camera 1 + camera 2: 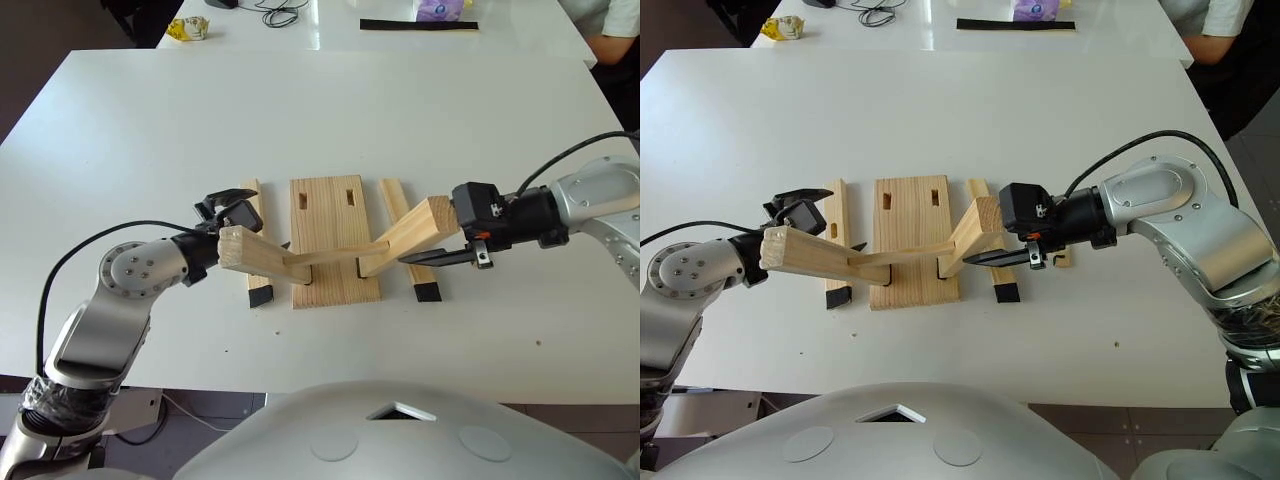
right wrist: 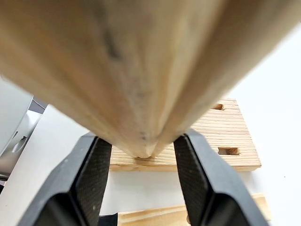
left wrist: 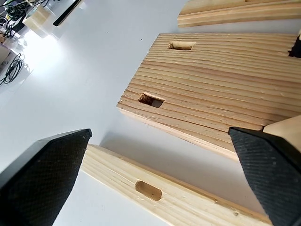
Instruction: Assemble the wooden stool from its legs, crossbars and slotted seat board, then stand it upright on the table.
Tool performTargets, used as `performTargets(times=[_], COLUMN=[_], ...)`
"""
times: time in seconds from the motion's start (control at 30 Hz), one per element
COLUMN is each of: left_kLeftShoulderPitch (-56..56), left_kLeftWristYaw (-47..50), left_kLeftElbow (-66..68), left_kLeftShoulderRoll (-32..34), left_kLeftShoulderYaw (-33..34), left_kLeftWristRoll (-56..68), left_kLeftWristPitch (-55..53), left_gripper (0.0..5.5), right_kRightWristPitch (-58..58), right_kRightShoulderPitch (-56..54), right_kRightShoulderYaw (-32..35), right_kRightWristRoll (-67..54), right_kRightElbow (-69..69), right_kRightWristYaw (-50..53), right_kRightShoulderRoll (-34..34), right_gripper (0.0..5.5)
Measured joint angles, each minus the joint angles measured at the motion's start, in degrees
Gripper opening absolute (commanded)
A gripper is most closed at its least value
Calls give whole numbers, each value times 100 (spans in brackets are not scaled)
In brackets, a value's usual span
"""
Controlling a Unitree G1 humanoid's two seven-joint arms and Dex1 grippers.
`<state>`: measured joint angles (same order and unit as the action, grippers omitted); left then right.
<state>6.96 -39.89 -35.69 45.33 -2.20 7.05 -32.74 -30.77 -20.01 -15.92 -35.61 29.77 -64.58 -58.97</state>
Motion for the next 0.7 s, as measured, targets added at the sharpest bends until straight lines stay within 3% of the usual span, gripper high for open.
performTargets(times=[0.2,0.7], left_kLeftShoulderPitch=[4,-834], left_kLeftWristYaw=[35,275], left_kLeftElbow=[628,1356], left_kLeftShoulderRoll=[-18,-597], left_kLeftShoulderYaw=[-234,-911], left_kLeftWristRoll=[-373,-951], left_kLeftWristPitch=[575,778], left_gripper=[540,540], right_kRightWristPitch=[-4,-103], right_kRightShoulderPitch=[106,-354], right_kRightShoulderYaw=[-59,-642], right_kRightWristRoll=[21,387], right_kRightElbow=[68,-249], right_kRightWristYaw=[259,213], right_kRightShoulderRoll=[80,345], right_gripper=[201,201])
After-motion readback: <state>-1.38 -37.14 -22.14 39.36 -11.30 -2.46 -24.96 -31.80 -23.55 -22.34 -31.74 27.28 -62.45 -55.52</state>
